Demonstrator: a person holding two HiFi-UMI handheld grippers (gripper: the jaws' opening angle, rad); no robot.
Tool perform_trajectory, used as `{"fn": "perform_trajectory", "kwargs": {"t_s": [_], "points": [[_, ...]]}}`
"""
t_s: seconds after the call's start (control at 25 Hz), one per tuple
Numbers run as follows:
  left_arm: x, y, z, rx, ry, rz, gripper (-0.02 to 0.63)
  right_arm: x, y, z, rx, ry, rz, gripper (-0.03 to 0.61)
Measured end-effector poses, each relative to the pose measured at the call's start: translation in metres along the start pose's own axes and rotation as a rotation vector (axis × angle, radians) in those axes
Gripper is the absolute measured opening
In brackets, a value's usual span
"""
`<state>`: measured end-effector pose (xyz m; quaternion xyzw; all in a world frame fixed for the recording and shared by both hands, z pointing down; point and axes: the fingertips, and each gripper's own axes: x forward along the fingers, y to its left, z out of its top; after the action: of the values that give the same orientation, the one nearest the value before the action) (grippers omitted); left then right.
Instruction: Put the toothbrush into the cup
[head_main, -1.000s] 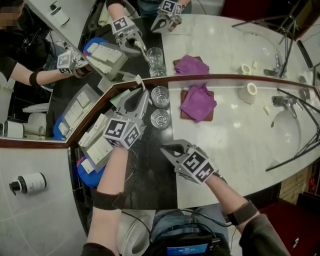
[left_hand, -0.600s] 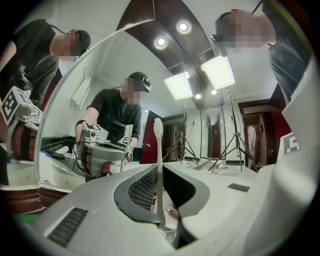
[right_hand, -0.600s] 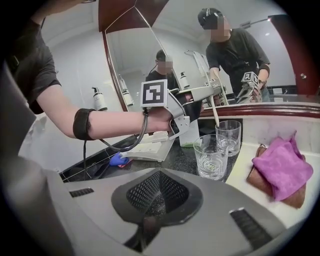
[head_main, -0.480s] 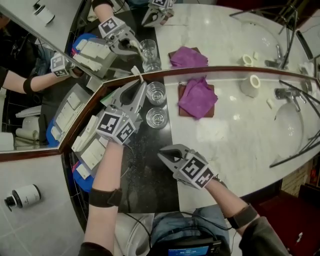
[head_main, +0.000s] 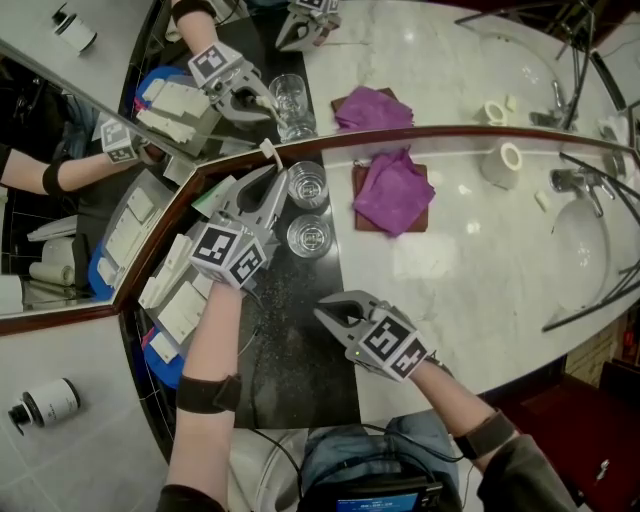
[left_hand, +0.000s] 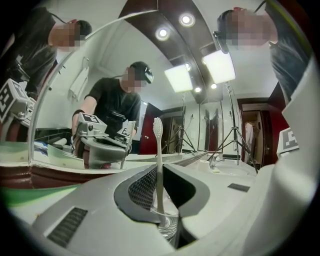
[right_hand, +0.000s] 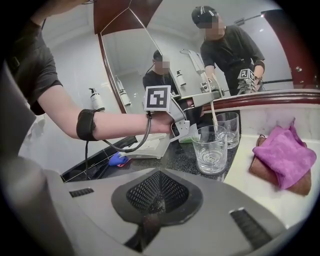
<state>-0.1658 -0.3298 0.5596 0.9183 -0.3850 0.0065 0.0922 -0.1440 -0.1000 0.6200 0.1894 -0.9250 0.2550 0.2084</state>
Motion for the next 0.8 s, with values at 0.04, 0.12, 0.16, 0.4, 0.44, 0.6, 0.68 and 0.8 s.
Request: {"fn": "perform_trajectory", "kwargs": {"t_s": [0.04,0.12,0.16,0.4,0.44,0.6,0.68,0.8], "points": [[0.001,0.0,-0.004,0.005,0.013,0.002,0.046,0.0,-0.001,-0.001,0.002,0.0,-0.001,0.017],[0.002,-0.001,-0.012,0.032,0.052,0.001,0.046,0.0,-0.003,-0.001,0.007,-0.002,-0.004,0.017],[0.003,-0.002,-0.015,0.045,0.067,0.0,0.046,0.0,-0.004,-0.001,0.009,-0.003,-0.005,0.017],[0.002,0.003,-0.027,0.017,0.106,0.034,0.049,-0.002,-0.007,0.001,0.015,-0.005,-0.007,0.017],[0.002,0.004,-0.03,0.015,0.114,0.041,0.051,-0.002,-0.007,0.002,0.014,-0.006,-0.008,0.017],[0.002,0.007,-0.039,-0.002,0.143,0.061,0.073,-0.002,-0.007,0.003,0.011,-0.008,-0.006,0.017],[0.002,0.006,-0.042,-0.014,0.155,0.064,0.108,-0.003,-0.007,0.003,0.012,-0.008,-0.006,0.017],[0.001,0.006,-0.046,-0.019,0.173,0.068,0.124,-0.005,-0.007,0.003,0.016,-0.011,-0.005,0.017]]}}
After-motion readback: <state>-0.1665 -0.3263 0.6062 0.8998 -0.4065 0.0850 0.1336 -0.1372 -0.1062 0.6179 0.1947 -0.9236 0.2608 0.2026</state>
